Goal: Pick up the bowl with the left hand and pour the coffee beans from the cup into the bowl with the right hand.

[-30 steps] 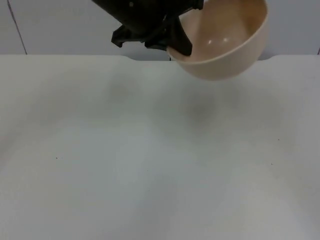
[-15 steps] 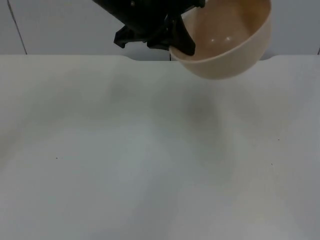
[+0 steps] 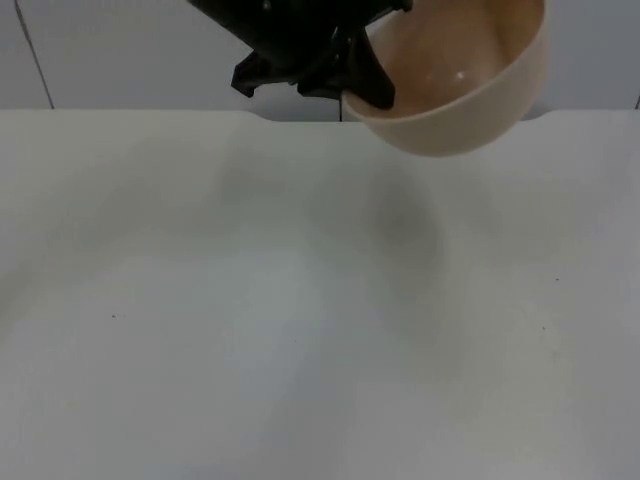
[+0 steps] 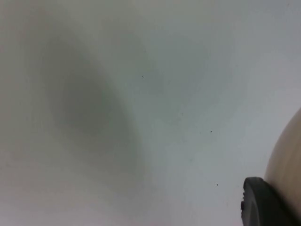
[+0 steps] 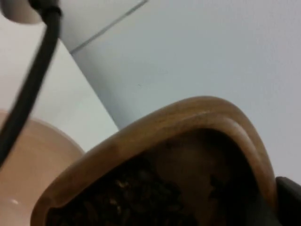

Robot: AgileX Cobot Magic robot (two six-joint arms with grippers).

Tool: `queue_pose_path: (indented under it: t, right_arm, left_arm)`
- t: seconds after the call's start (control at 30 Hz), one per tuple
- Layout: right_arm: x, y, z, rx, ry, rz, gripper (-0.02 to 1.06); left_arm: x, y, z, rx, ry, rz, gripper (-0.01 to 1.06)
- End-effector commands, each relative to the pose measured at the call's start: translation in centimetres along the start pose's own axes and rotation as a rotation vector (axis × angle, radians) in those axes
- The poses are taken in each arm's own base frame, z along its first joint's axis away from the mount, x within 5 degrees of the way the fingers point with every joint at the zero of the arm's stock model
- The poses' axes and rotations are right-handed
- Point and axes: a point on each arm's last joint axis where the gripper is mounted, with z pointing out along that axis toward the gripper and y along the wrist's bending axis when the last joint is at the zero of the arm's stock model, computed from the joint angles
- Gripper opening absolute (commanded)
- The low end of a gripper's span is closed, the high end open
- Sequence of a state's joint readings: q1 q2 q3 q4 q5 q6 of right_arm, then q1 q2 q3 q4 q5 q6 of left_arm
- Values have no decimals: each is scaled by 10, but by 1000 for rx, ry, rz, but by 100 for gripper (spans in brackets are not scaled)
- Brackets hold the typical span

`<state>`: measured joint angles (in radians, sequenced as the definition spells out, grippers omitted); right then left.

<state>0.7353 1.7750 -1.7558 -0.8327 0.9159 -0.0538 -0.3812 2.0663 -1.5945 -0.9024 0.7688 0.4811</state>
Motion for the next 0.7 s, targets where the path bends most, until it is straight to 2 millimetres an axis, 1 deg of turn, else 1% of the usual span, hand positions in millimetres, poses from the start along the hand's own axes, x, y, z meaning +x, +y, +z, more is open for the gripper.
queue_pose_path:
  t: [0.0,0.13,0.2,0.37,0.53,0.63,0.67]
  right_arm:
    - [-8,-2,-13,50,-31,-40,0]
    - [-15,4,-19,74,-48,-73,0]
    - [-16,6,-20,111,-22,-106,0]
    - [-17,8,-21,126,-14,-107,0]
    - [-12,10,-16,189,19,-149,0]
    - [-9,19,-9,173,19,-171,0]
    - [-9,19,-9,173,19,-171,0]
  left_arm:
    - [-2,-3,-2,17,-10,-1,0]
    - [-2,-3,-2,17,-10,-1,0]
    - [-2,-3,-2,17,-10,-1,0]
    - [-2,-3,-2,19,-11,-5,0]
    - [-2,-4,-2,23,-13,-9,0]
    - [-2,-4,-2,24,-14,-10,0]
    - [-2,-4,-2,24,-14,-10,0]
